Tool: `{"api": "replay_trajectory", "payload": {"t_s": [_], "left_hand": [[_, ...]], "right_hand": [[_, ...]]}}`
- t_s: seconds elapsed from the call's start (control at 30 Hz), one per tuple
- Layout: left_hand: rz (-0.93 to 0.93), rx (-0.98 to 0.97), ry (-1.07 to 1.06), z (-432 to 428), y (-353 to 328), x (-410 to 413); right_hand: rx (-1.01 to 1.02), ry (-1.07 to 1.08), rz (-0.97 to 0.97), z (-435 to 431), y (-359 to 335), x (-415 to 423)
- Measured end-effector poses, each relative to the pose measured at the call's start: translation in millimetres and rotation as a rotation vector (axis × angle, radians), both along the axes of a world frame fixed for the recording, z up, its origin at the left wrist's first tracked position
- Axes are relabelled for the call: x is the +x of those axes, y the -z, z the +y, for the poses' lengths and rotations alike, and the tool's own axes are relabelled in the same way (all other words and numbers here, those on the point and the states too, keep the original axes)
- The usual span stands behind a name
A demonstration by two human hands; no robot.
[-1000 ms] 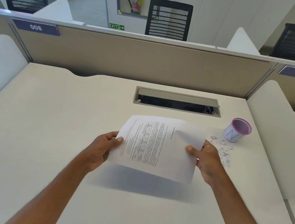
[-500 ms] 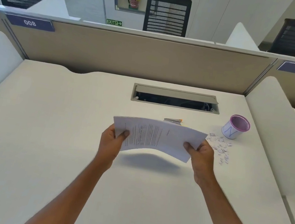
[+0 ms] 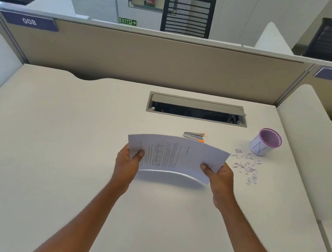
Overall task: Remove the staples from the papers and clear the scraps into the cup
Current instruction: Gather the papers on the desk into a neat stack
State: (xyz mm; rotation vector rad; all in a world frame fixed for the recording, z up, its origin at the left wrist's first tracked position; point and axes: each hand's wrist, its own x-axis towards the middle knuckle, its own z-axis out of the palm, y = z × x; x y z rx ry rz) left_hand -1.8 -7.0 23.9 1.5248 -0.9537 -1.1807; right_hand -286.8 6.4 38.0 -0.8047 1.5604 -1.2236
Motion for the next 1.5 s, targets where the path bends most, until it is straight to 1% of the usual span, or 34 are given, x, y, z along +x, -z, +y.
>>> {"api": "replay_trajectory", "payload": {"t_s": [0.27,0.47,0.63,0.73,0.83,0.87,0.93,1.0,1.1,1.2,1.3,1.33,1.37,1.4,1.47,1.5], "left_hand": [[-0.011,0.065,0.01,-1,11,0],[-0.019,0.073,0.024,0,6,-2],[-0.047,0.149,0.001,1,7,-4],[-0.089,0.125,-0.019,-1,-2,-6],[-0.185,0.066,-0.01,-3,-25,-7],[-0.238,0.033,0.007,-5,-34,-6],[-0.374,-0.029,0.048,-9,-50,-5],[-0.509,-0.086,0.086,-17,-62,-7],[-0.672,-0.155,0.138,-26,-78,-17],[-0.781,-0.258,0.197,-25,-97,-29],[-0.86,-0.341,0.197,-21,-103,-31],[-0.85,-0.359,0.157,-19,-102,-29],[-0.797,-0.373,0.104,-16,-101,-26],[-0.702,-0.356,0.049,-13,-102,-22],[-0.419,-0.248,-0.014,-5,-106,-17],[-0.237,-0.176,-0.006,-1,-108,-17]], "right_hand": [[0.05,-0.017,-0.032,2,9,4],[0.037,-0.009,-0.032,-2,12,2],[0.09,-0.021,-0.033,0,22,2],[0.078,-0.043,-0.041,1,20,-5],[-0.029,0.005,-0.025,0,0,-14],[-0.081,0.032,0.033,-1,-11,-16],[-0.185,0.027,0.264,-4,-33,-17],[-0.295,-0.068,0.483,-10,-54,-12],[-0.379,-0.274,0.653,-20,-75,3],[-0.373,-0.393,0.675,-24,-81,19],[-0.364,-0.379,0.593,-21,-80,23],[-0.361,-0.363,0.564,-19,-80,22],[-0.349,-0.342,0.529,-17,-81,21],[-0.33,-0.316,0.484,-15,-82,19],[-0.299,-0.266,0.334,-9,-85,15],[-0.3,-0.246,0.239,-7,-85,13]]}}
